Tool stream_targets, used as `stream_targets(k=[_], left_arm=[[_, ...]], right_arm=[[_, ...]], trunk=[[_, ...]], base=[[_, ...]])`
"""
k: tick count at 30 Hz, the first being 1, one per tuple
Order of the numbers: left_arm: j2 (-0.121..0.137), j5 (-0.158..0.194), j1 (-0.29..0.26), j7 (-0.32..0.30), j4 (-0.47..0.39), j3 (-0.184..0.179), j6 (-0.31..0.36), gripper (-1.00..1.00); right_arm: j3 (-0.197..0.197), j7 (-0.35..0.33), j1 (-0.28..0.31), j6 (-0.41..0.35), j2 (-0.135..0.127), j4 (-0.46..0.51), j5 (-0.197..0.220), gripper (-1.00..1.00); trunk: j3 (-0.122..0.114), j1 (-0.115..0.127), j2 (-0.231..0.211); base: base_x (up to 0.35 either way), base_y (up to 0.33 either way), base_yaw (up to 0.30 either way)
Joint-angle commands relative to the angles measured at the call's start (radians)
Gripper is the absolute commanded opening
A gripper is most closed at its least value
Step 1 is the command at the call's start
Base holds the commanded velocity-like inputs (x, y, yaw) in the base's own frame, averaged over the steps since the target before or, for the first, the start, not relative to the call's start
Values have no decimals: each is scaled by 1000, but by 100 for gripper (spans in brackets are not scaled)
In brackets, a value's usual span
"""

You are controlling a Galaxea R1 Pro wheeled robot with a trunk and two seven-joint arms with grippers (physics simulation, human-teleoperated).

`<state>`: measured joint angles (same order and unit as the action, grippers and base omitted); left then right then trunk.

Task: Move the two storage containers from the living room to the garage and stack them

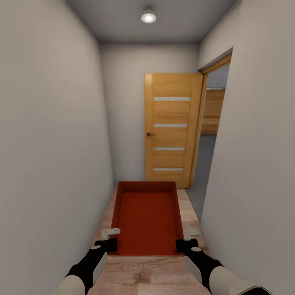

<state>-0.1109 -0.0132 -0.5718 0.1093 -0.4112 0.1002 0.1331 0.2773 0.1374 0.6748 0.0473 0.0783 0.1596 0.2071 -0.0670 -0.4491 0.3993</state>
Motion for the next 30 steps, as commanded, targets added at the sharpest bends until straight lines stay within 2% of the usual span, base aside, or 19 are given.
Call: stream_targets(k=[1,30], left_arm=[[27,-19,0,20,-8,40,7,-100],[27,-19,0,19,-9,39,7,-100]], right_arm=[[-16,5,0,4,-1,-3,14,-100],[-16,5,0,5,-2,-3,14,-100]], trunk=[[0,-1,1],[0,-1,1]], base=[[323,0,0],[323,0,0]])
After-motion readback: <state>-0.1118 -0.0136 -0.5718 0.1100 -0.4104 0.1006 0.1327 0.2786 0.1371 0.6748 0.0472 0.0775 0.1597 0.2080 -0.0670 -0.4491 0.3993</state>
